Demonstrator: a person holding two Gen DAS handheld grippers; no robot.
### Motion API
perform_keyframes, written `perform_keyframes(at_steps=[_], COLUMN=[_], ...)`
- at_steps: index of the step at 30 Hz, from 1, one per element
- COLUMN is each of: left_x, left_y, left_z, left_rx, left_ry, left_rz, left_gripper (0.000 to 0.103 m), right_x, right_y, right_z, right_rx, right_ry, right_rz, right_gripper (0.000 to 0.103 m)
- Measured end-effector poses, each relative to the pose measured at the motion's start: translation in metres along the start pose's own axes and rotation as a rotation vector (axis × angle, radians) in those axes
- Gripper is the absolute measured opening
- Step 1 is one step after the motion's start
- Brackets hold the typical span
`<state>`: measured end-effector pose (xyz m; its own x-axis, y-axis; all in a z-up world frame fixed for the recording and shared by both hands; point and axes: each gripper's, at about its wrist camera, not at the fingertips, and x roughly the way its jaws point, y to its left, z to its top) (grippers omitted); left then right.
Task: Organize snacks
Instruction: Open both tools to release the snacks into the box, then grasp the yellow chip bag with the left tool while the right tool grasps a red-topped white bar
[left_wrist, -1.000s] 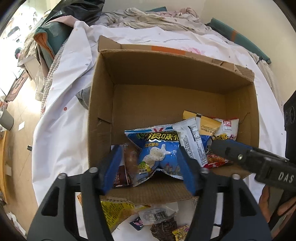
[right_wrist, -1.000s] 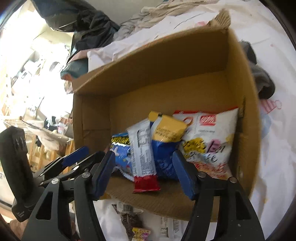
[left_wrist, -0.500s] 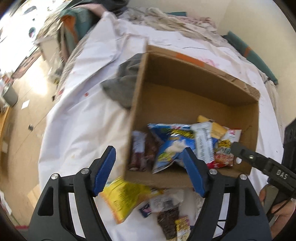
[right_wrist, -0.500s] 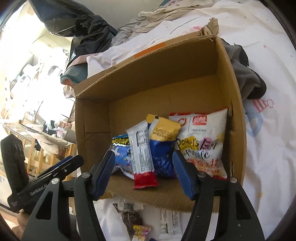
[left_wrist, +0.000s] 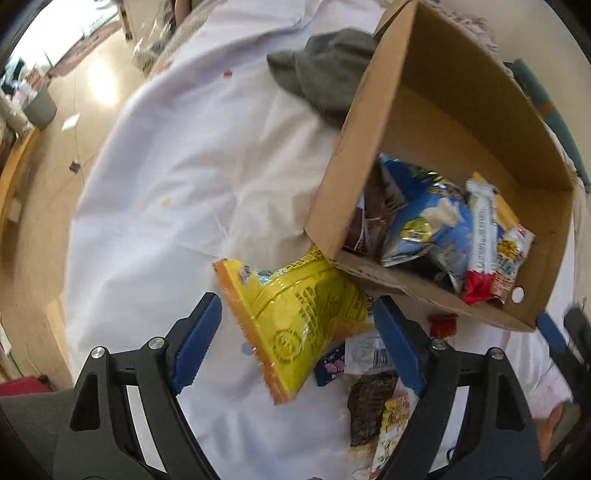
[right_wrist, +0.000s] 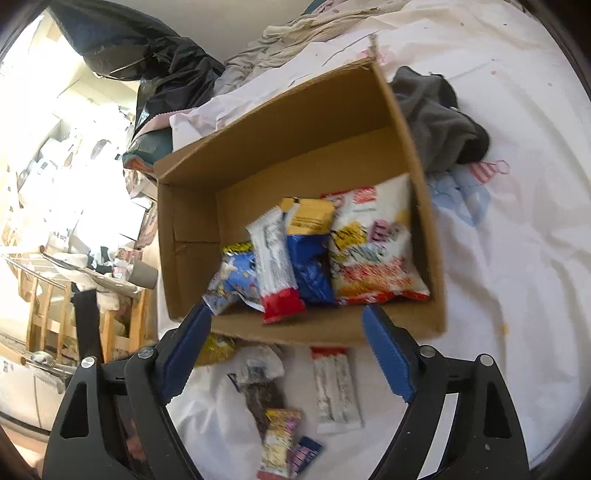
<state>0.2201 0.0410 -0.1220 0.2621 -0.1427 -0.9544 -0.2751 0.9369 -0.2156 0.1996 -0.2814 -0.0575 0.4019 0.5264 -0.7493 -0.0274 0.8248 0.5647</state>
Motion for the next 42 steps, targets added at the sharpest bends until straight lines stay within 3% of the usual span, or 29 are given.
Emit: perform_keyframes(at_steps=[8, 10, 12, 15, 22, 28, 31, 34, 37, 42], left_x=[0.029, 0.029, 0.03, 0.027, -0.009, -0.045, -0.062, -0.073, -0.074, -0.077], left_y=[-0.015, -0.015, -0.013, -0.01, 0.002, 0.007, 0.011, 0.008, 0.007, 0.01], left_z=[0.008, 0.007, 0.006, 0.003, -0.015, -0.041, -0.056, -0.061, -0.061, -0.059], left_rx=[0.014, 0.006, -0.001, 0.023, 0.022, 0.066, 0.122, 0.16, 0.169, 0.17], left_ry=[0.051, 0.055, 0.067, 0.074, 0.057, 0.068, 0.056, 0.031, 0.002, -0.041], left_rz=[0.035, 0.027, 0.015, 0.01, 0.05, 0.015, -0.005, 0.0, 0.006, 0.034], left_gripper=[0.082, 0.075, 0.06, 0.053, 0.051, 0.051, 0.052, 0.052, 0.052, 0.052], right_x=[-0.02, -0.022, -0.022, -0.02, -0.001, 0.022, 0.038, 0.056, 0.076, 0.095], right_y=[-0.024, -0.029, -0.031, -0.033, -0.033, -0.026, -0.016, -0.005, 0.005, 0.015], right_z=[-0.023, -0.026, -0.026, -0.028, -0.04, -0.048, -0.052, -0.057, -0.064, -0.073], right_rx=[0.042, 0.055, 0.061, 0.07, 0.063, 0.051, -0.008, -0.082, -0.128, -0.206], right_ry=[-0.004, -0.002, -0.001, 0.012, 0.1, 0.182, 0.21, 0.247, 0.287, 0.295], right_rz=[-0.052, -0.064, -0.072, -0.089, -0.133, -0.151, -0.221, -0.295, -0.315, -0.402], right_gripper=[0.086, 0.086, 0.086, 0.086, 0.086, 0.086, 0.084, 0.075, 0.069, 0.052])
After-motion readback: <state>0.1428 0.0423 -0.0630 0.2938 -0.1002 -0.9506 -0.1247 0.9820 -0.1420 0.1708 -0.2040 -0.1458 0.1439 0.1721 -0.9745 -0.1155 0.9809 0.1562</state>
